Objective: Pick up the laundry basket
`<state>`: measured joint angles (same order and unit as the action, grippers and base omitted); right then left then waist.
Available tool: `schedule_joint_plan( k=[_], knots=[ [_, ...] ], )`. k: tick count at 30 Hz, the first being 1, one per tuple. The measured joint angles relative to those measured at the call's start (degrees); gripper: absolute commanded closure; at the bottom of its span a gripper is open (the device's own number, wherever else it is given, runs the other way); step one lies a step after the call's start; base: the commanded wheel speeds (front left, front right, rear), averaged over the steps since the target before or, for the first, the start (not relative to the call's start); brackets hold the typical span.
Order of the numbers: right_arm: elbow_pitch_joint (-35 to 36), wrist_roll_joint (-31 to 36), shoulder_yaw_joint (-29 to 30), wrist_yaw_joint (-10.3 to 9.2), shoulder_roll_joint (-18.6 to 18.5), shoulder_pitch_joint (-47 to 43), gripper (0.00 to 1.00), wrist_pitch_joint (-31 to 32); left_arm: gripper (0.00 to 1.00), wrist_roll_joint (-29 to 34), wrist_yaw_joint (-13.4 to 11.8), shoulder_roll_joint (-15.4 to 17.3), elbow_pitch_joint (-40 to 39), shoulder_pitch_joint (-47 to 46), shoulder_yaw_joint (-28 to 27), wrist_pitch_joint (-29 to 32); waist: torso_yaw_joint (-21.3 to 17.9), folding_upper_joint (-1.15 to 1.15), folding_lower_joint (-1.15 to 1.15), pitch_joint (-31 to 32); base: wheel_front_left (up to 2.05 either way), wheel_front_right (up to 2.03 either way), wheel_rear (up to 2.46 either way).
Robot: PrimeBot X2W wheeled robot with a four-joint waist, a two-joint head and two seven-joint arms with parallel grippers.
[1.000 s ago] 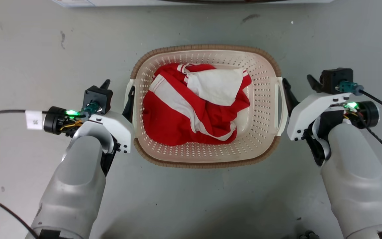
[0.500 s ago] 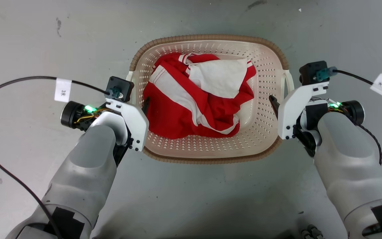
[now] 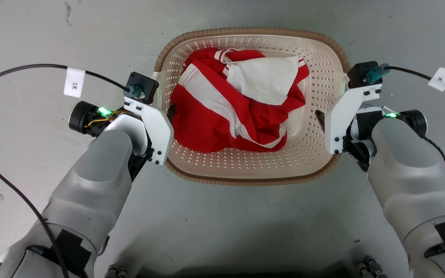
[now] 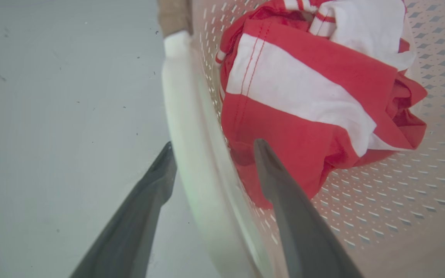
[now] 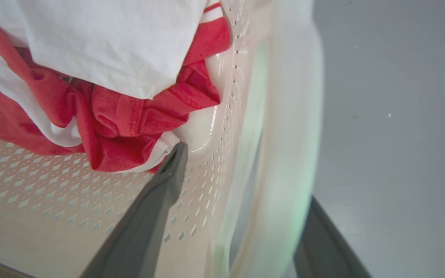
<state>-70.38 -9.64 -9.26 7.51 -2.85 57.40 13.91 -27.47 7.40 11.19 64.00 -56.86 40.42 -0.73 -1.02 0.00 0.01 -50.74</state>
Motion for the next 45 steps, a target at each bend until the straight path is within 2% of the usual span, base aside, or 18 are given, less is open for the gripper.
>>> schedule_joint_plan(
  k=[7, 8, 9, 10, 11, 20, 29, 35, 40, 45],
  knots=[
    [-1.3, 0.1, 0.2, 0.0, 0.0, 1.4, 0.0, -1.3, 0.0, -4.1, 0.0, 0.7, -0.1, -1.1, 4.2, 0.2, 0.1, 0.0, 0.0, -1.0, 0.0, 0.0, 0.0],
    [-1.5, 0.1, 0.3, -0.01, 0.0, 1.5, 0.0, -1.6, 0.38, -4.7, 0.0, 0.7, -0.1, -1.2, 4.7, 0.4, 0.2, 0.0, 0.0, -1.1, 0.0, 0.0, 0.0],
    [-1.7, 0.2, 0.3, 0.0, 0.0, 1.5, 0.0, -1.8, 1.0, -5.4, 0.0, 0.7, -0.1, -1.2, 5.3, 0.8, 0.3, 0.0, 0.0, -1.2, 0.0, 0.0, 0.0],
    [-1.8, 0.2, 0.2, 0.0, 0.0, 1.6, 0.62, -1.7, 1.0, -5.8, 0.0, 0.7, -0.2, -1.3, 5.9, 0.7, 0.4, 0.0, 0.0, -1.2, 0.0, 0.0, 0.0],
    [-1.9, 0.1, 0.1, 0.0, 0.0, 1.6, 1.0, -1.5, 1.0, -6.3, 0.0, 0.7, -0.2, -1.5, 6.4, 0.6, 0.6, 0.0, 0.0, -1.3, 0.0, 0.0, 0.0],
    [-2.8, 1.6, 0.2, -0.1, -0.1, 2.6, 1.0, -1.5, 1.0, -11.7, -0.1, 1.4, -1.3, -2.1, 11.5, 1.6, 1.0, 0.0, 0.0, -0.5, 0.0, 0.0, 0.0],
    [-3.4, 3.1, 0.4, -0.11, -0.1, 0.6, 1.0, 2.1, 1.0, -17.9, -0.1, 2.9, -4.1, 0.4, 18.5, 6.2, 1.0, 0.0, -0.01, 5.4, 0.0, 0.0, 0.0],
    [-3.5, 4.3, -1.5, -0.11, 0.2, -1.5, 1.0, 10.0, 1.0, -22.5, -0.1, 5.4, -8.2, 2.7, 25.6, 13.1, 0.9, 0.0, -0.01, 12.1, 0.0, 0.0, 0.0],
    [-3.5, 0.7, -5.0, -0.11, 0.3, -3.1, 1.0, 18.2, 1.0, -29.0, -0.2, 8.4, -13.6, 4.4, 29.8, 20.0, 0.9, 0.0, -0.01, 18.9, 0.0, 0.0, 0.0],
    [-2.9, -2.5, -9.3, -0.1, 0.5, -4.6, 1.0, 24.6, 1.0, -34.1, -0.3, 11.8, -18.6, 6.0, 31.6, 26.4, 0.8, 0.0, -0.02, 26.3, 0.0, 0.0, 0.0]
  ],
)
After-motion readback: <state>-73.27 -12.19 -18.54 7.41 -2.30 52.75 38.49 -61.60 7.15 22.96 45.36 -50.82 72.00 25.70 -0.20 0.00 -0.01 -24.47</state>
